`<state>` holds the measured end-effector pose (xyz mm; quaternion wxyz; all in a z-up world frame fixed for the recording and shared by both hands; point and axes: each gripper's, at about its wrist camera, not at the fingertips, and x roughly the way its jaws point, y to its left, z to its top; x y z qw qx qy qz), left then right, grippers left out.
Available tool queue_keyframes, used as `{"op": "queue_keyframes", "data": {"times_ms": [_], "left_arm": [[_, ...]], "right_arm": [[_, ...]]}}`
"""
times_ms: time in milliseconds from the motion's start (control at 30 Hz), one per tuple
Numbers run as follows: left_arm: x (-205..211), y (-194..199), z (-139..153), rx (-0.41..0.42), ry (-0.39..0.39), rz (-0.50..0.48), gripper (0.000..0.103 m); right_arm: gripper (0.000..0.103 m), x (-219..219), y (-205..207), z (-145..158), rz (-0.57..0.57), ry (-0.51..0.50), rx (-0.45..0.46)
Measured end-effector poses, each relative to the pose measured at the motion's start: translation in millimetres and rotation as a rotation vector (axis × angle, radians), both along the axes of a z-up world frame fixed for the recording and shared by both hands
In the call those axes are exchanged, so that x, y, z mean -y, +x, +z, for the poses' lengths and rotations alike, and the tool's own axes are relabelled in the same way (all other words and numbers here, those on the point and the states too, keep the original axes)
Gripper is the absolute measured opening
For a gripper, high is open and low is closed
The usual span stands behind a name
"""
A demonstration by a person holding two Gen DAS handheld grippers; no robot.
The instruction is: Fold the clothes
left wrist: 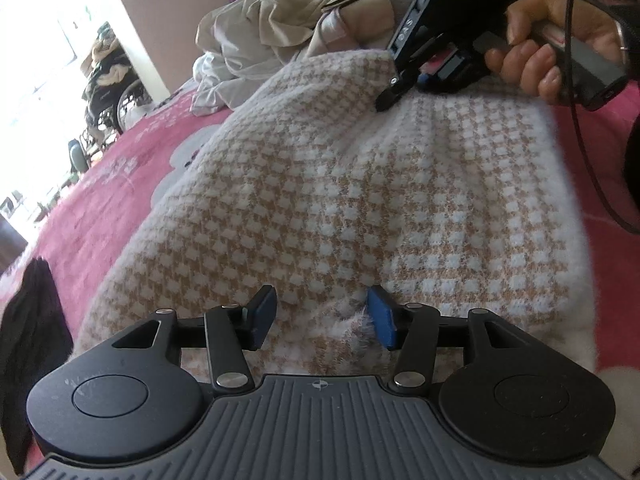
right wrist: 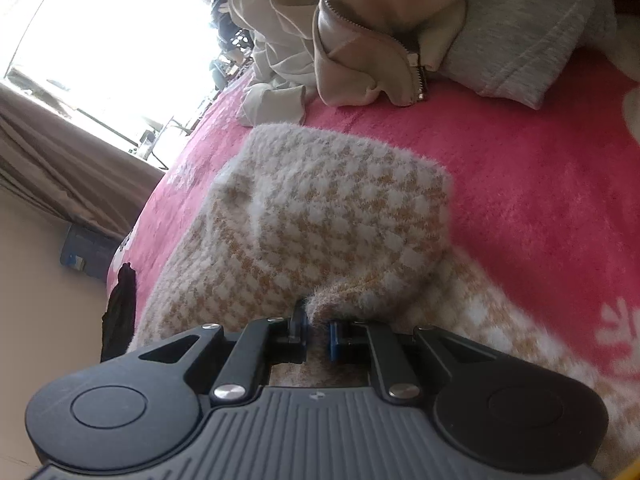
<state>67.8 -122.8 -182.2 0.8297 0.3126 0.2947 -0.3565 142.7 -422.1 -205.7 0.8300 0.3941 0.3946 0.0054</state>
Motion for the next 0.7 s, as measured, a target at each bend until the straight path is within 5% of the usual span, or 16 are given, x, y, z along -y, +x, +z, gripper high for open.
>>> {"op": "queue_keyframes", "data": {"times_ms": [133,233,300,433,567,700], "left_arm": [[-0.6,-0.4,1.3,-0.009,-0.003,0.004,0.052],[-1.1,0.1,5.3,-0.014,0.001,0.005,0.052],[-1.8,-2.5,5.6,0.004,0.006,-0.003,0.052],[-1.2,-4.9,4.4,0.023,0.007,0.007,0.051],[-0.9,-5.7,8.1,0.025,0.004,0.026,0.051],[-1.5,-7.9,10.9,0.026,0.006,0.031,0.051]], "right_arm": [[0.009,1.8,-5.2,-4.2,0.007,0.014,0.015],[0.021,8.9,-14.3,8.4,0.017,0.017,-0.009],[0.030,13.3,-27.7,28.6,0.017,-0.054,0.001],[0.032,15.8,-62.9,74.3,0.028,-0.188,0.047],[0.029,-18.4,-90.8,106.8,0.192,-0.233,0.072],[0.027,-74.3,-87.4,85.4,0.396,-0.389,-0.041]]}}
